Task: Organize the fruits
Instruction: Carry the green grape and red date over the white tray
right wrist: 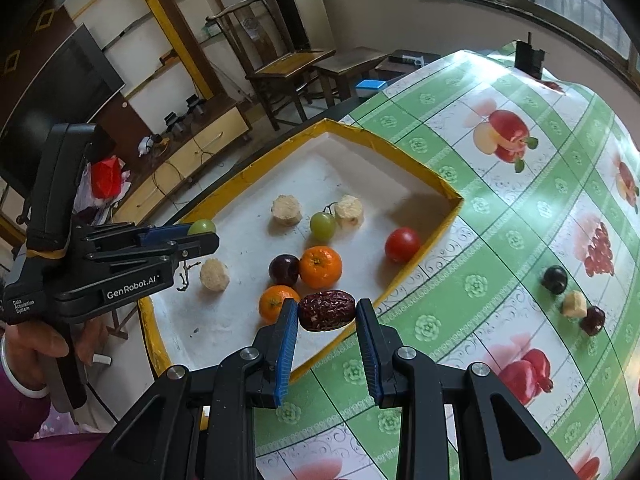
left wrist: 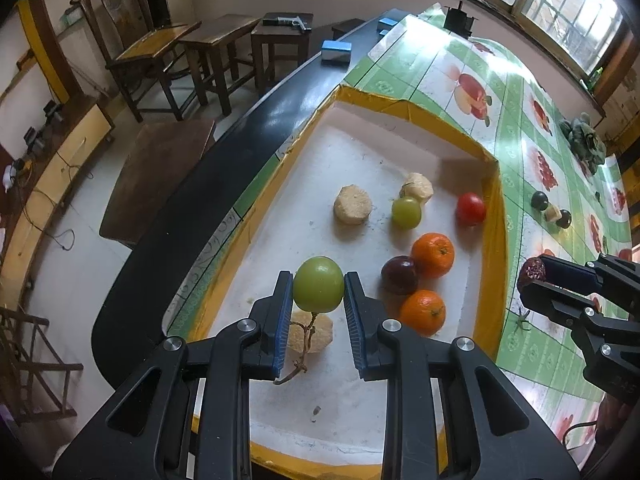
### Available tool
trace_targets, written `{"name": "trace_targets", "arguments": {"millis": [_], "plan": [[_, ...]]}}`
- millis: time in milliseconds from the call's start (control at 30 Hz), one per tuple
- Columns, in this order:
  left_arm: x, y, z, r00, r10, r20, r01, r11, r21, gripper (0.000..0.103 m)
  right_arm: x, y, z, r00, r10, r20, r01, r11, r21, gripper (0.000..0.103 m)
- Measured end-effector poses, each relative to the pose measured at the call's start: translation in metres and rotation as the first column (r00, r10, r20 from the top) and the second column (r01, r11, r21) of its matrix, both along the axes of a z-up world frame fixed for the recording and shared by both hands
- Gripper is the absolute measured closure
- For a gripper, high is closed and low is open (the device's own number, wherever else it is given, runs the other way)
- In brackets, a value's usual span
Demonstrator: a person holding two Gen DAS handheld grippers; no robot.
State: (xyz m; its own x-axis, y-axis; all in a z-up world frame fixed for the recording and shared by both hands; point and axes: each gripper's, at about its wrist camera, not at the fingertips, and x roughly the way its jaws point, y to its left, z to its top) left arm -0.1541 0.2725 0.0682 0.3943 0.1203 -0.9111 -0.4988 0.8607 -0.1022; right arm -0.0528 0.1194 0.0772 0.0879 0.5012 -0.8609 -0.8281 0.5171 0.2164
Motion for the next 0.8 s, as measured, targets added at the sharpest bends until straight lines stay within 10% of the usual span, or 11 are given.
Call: {"name": "trace_targets", "arguments": {"millis": [800], "plan": [[0.046, 0.016, -0.035, 0.999, 0.012, -0.051, -0.015, 0.998, -0.056, 0.078, 0.054, 0.064, -0.054, 0.999, -0.016, -0.037, 0.012, 0.996, -0.087, 0.074]]}}
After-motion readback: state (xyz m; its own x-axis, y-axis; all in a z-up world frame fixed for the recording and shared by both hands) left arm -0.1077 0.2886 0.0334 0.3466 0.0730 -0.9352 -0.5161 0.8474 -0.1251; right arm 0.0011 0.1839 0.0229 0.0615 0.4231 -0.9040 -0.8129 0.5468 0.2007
